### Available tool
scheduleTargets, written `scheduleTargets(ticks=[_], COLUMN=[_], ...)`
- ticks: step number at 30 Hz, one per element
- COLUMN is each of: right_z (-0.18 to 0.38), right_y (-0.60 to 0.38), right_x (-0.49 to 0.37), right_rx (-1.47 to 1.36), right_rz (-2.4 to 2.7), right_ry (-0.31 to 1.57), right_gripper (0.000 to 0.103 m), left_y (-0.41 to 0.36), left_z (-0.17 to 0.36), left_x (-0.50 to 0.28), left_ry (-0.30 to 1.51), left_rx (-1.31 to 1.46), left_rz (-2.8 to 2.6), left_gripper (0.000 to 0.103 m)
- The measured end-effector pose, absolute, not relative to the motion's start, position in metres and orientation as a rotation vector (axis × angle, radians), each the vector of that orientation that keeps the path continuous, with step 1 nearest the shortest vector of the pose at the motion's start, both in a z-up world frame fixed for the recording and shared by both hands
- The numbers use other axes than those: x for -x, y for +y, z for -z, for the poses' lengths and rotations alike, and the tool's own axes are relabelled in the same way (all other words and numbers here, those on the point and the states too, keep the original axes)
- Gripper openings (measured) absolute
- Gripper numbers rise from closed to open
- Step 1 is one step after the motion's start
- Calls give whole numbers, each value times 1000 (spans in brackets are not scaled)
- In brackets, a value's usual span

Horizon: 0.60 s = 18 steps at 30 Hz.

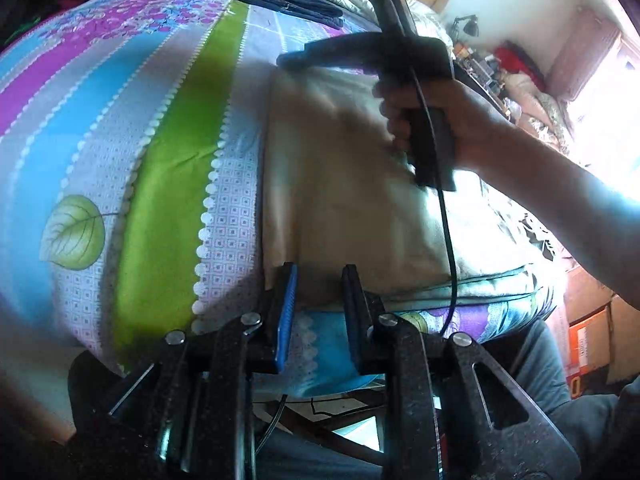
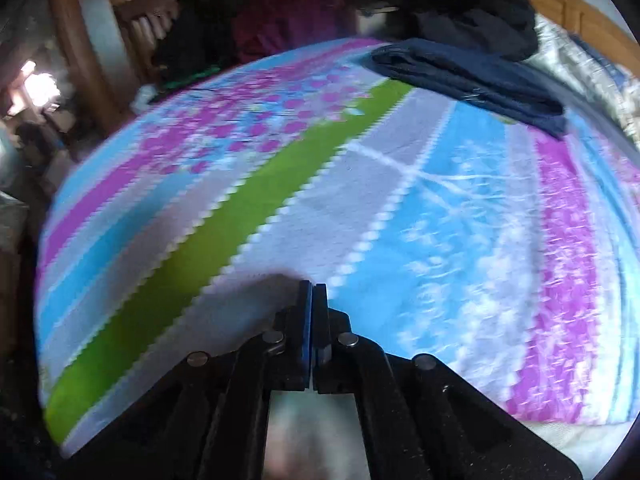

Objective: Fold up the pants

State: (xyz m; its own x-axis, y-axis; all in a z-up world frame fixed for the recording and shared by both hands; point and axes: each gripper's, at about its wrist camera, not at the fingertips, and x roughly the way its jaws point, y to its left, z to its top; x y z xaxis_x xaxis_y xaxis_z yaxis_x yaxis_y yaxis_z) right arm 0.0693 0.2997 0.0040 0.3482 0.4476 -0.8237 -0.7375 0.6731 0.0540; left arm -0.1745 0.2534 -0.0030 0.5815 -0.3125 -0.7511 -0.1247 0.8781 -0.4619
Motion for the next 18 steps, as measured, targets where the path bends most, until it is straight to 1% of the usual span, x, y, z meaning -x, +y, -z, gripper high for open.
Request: scheduleTargets(ticks=[2,3,6,8,10,11,12,13,14,16,17,18], right_z=[-12,-24,-65,-79,-78,-73,-66,-57,-47,-25,-14,-3], right_y=[291,282,247,228,213,209,204,202,204,207,208,211], right_x=[-81,-79,-30,24,88,118,147,173,197,235,248,260], right_rx=[299,264,200,309,467,546,611,671,733,862,926,995], right_rz=[-723,-714,-854,-901,-928,-934,-935,-930,-916,-887,-866,-832], right_ry=[945,929,852,807,744,720,699,672,641,571,542,503], right_gripper=[0,5,6,6,6,15,27,33,39,40,40,40], left_y=[257,260,262,272,283,288,294,298,302,307,308,310], left_z=[5,5,3,2,-1,-5,-8,-12,-14,-18,-18,-17], left_x=[176,179,202,219,235,241,246,248,248,244,241,238], left_ry=[960,965,996,1006,995,971,948,926,906,873,874,878], left_rx=[530,542,508,518,536,557,579,602,624,668,679,686], left_rz=[124,124,49,-3,-60,-73,-91,-110,-121,-134,-148,-163], left_gripper=[18,15,14,14,14,14,15,15,18,27,37,41])
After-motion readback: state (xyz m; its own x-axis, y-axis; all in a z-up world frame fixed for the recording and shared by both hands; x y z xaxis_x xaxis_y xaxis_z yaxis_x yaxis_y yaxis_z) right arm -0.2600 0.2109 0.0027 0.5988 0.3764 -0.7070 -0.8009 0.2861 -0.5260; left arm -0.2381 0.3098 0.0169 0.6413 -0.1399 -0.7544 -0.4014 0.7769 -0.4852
